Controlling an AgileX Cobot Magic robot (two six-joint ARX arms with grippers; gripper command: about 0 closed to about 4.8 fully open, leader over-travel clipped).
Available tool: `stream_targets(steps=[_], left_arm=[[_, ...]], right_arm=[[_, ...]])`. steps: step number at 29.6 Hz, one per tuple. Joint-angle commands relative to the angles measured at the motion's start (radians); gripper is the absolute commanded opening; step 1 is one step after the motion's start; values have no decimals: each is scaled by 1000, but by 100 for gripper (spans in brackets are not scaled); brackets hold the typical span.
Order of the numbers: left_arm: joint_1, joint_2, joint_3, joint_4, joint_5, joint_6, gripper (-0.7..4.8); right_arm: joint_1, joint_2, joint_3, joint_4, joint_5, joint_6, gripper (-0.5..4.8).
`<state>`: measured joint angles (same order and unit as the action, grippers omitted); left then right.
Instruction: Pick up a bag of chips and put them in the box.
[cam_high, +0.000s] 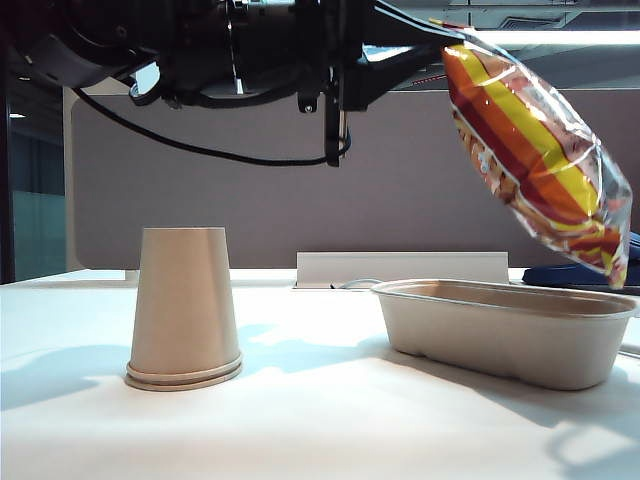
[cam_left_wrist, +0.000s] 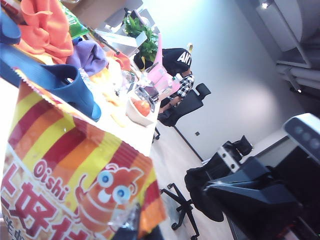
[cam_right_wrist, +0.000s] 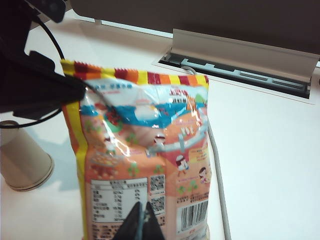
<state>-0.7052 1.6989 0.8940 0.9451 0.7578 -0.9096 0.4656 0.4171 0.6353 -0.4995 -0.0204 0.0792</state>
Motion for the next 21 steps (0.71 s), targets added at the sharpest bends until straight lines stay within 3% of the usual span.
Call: stream_targets(steps=[1,10,21], left_arm=[[-7,2,4,14,2,13,-6],[-12,4,4,-24,2,51,-6],[-11,4,4,-212,-45,204,-6]], right_arm=[[0,-2,5,9,3,-3,-1],[0,-2,5,10,3,-3,-1],[0,-2,5,9,3,-5,-1]])
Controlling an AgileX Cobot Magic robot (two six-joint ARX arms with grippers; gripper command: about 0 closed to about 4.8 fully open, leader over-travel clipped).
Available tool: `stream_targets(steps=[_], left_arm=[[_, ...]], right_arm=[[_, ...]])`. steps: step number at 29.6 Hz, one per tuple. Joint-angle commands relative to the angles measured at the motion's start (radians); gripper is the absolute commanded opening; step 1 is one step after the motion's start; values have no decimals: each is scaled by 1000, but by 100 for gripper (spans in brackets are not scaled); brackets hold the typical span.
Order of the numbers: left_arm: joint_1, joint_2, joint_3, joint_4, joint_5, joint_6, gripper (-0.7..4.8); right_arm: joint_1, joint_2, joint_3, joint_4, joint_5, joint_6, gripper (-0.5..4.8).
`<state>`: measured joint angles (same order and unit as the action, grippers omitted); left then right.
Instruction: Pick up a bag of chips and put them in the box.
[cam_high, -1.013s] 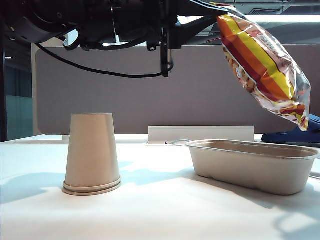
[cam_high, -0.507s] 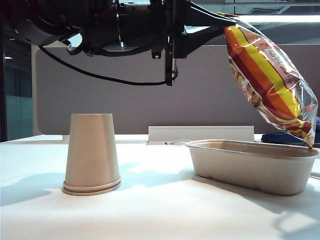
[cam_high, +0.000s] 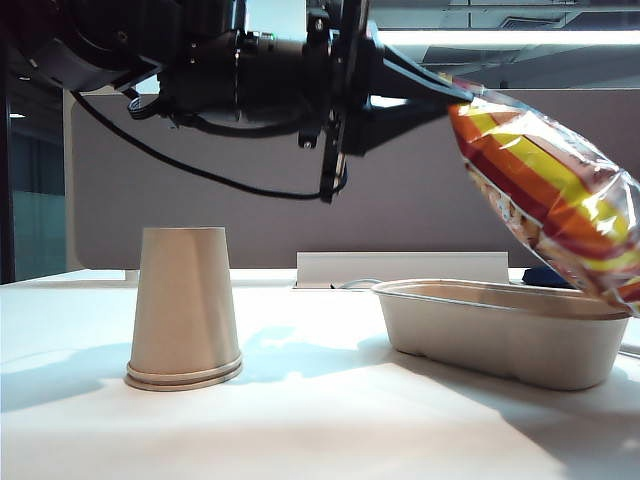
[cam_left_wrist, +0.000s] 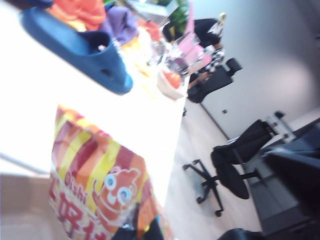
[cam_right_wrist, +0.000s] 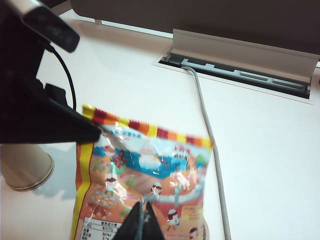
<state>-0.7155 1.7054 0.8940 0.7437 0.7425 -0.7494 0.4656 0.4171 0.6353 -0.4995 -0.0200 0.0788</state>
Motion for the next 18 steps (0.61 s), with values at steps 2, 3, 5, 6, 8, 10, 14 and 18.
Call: stream_targets(steps=[2,3,5,6,8,10,14,18], left_arm=[[1,-3,4,-10,-45,47,-6],[1,-3,4,-10,-54,55,-6],[1,-3,4,-14,-72,71,-6],[1,-3,4,-17,-88,72,-6],[0,-3,4,-29,-114,87,-6],[1,-3,4,-49,-130,110,-6],[1,-3,4,-97,-164,157,-6],[2,-3,4,-118,-190,195,-6]], right_arm=[[0,-2,5,9,3,-5,-1],[0,-2,5,9,3,-5,-1],[0,-2,5,9,3,-5,-1],[0,-2,5,9,3,-5,-1],[0,-2,5,9,3,-5,-1],[0,-2,5,9,3,-5,-1],[0,-2,5,9,3,-5,-1],[0,-2,5,8,3,-5,-1]])
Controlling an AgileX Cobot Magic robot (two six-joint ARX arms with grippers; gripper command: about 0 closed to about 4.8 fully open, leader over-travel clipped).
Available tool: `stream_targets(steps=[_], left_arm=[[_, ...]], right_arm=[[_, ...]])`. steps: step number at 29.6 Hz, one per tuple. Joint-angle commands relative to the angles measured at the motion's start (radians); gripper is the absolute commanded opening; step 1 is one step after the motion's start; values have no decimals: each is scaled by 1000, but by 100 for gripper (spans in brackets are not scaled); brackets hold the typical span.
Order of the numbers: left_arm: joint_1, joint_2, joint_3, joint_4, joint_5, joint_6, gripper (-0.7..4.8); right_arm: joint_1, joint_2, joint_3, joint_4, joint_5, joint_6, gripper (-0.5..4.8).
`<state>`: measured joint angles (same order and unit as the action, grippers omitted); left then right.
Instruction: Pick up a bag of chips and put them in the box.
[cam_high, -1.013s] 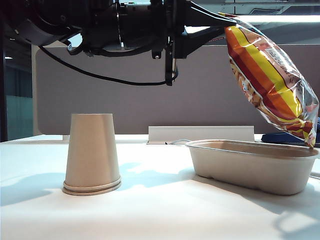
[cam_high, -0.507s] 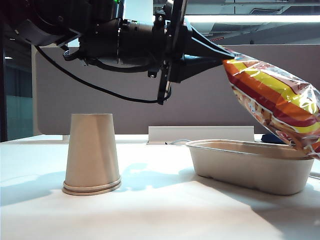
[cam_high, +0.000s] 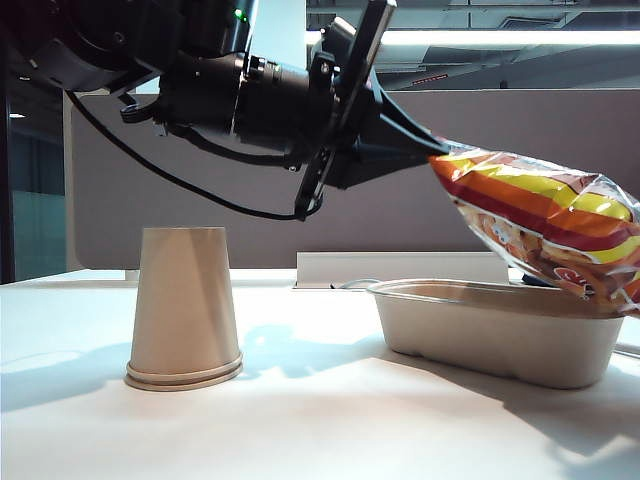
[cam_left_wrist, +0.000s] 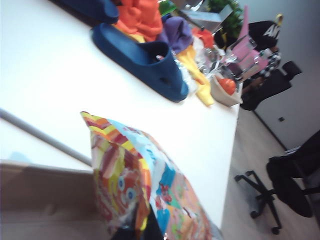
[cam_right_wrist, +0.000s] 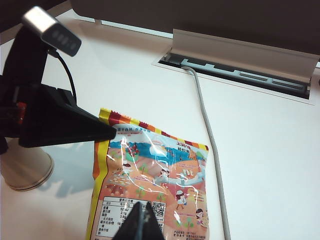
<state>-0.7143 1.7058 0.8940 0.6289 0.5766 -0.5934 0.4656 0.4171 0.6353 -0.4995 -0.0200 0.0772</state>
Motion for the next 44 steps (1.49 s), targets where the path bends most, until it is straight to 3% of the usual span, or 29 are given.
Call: stream_targets(steps=[1,14,30,44], left_arm=[[1,-3,4,-5,-29,44,-6],[48,-3,3,-76,-49,73,-6],[49,-3,4,-150,-71,188,-6],[49,-3,4,-179,-156,224,-6]], right_arm=[[0,-2,5,8,3,-3,-1],[0,-2,5,1,3,-8,-1],[0,-2,5,1,3,-8,-1],[0,-2,5,-2,3,-8,-1]])
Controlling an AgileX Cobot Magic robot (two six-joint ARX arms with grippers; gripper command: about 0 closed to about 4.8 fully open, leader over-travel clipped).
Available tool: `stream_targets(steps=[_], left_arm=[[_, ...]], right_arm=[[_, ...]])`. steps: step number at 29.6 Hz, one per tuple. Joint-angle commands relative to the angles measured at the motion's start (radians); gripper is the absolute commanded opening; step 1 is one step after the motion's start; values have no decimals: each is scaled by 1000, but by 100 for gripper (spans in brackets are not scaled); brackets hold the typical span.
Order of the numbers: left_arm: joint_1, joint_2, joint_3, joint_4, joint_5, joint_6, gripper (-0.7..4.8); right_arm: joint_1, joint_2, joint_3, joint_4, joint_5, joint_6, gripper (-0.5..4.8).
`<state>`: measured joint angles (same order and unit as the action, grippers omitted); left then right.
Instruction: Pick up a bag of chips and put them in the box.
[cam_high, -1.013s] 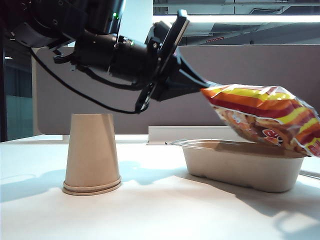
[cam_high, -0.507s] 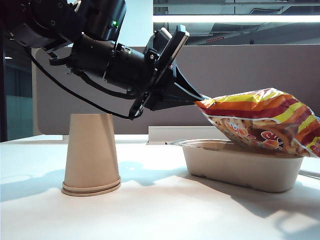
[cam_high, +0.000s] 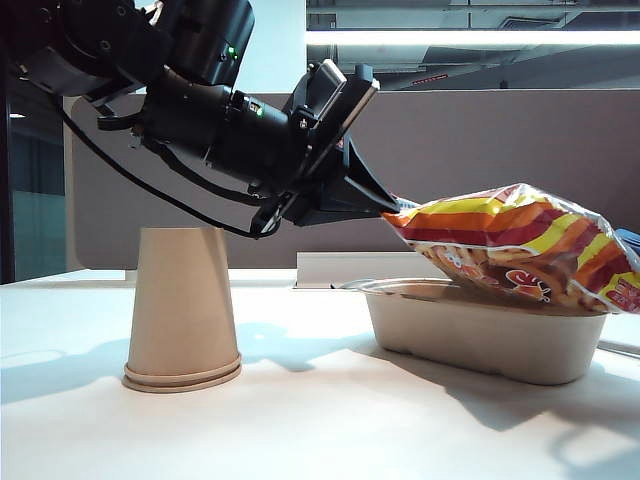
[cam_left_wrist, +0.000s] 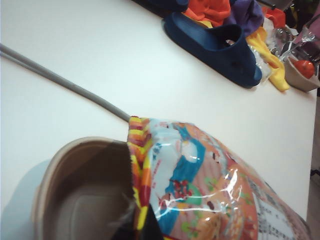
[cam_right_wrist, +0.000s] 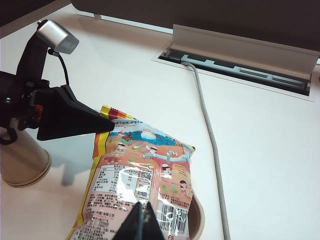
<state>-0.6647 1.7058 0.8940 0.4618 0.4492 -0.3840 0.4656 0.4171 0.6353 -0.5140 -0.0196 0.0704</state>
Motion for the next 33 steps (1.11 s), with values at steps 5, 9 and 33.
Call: stream_targets(steps=[5,9,33], left_arm=[[-1,-3,3,-36,-53,43,-6],[-1,-3,4,-55,-69,60,-5],[-2,-3,4,-113,-161,97,160]], right_arm=[[0,-2,5,13,3,-2,-1],[0,-2,5,13,3,-2,-1],[0,-2,5,13,2,-1,-1]])
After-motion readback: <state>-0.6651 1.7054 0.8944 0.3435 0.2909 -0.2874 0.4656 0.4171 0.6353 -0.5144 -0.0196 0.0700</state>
